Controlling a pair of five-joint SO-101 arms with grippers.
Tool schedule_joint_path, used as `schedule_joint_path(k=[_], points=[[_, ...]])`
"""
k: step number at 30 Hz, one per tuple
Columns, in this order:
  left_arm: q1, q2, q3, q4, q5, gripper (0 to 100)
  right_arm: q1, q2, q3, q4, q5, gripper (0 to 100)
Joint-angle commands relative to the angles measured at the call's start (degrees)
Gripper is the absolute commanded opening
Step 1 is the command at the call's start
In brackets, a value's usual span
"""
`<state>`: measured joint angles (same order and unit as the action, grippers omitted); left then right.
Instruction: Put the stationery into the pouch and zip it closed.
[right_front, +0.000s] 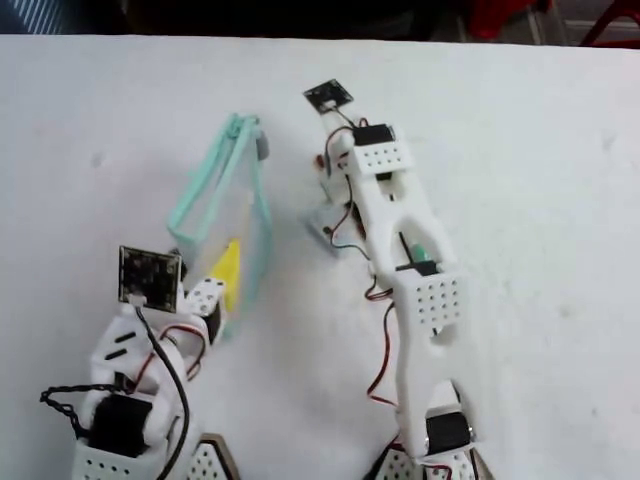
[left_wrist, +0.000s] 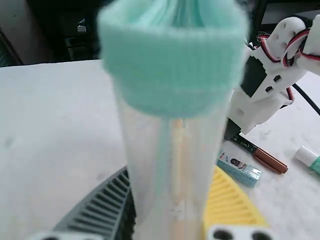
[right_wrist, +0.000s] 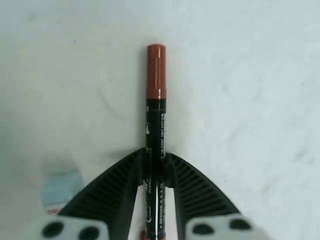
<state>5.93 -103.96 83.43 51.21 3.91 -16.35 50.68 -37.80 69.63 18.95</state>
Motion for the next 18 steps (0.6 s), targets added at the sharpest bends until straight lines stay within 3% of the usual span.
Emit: schedule_joint_path(k=[1, 10, 18], points=[[0.66, -0.48, -0.44, -1.23, -0.35, 18, 0.84, -0.13, -1.41, -0.57, 0.44, 1.7], [0.66, -0.48, -0.53, -1.23, -0.35, 18, 0.84, -0.22, -1.41, -0.57, 0.09, 1.7], [4.62, -0.48, -0.88, 0.79, -0.35, 21, 0.84, -0.4, -1.85, -0.57, 0.35, 1.7]])
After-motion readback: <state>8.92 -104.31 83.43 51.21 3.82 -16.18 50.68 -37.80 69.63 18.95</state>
